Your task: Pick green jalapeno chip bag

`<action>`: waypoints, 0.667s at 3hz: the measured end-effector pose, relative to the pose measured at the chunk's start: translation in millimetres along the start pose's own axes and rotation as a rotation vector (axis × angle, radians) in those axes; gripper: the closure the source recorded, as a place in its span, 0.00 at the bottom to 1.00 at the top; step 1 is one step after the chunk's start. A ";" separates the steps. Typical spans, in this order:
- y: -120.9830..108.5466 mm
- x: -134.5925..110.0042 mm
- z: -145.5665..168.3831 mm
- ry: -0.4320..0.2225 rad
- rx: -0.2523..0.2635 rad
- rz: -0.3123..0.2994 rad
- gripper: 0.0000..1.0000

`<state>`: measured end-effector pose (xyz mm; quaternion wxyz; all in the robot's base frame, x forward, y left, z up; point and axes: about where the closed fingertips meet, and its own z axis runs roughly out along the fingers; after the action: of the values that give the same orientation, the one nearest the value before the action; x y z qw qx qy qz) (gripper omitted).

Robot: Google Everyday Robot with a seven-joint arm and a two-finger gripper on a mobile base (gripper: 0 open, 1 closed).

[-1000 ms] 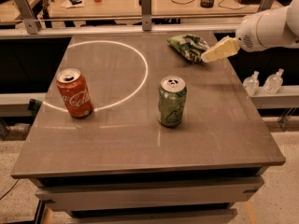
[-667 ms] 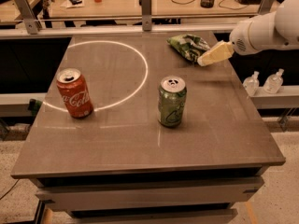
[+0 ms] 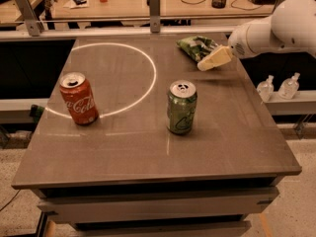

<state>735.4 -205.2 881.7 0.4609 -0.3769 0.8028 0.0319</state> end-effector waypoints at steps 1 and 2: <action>13.9 4.8 20.5 0.015 -0.064 -0.008 0.00; 21.9 8.3 30.9 0.012 -0.125 -0.014 0.18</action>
Offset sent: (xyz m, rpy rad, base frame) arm 0.0063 0.0274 -0.0382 0.0372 0.1063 0.1600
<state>741.2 -182.0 851.1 0.4317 -0.4106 0.7995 0.0765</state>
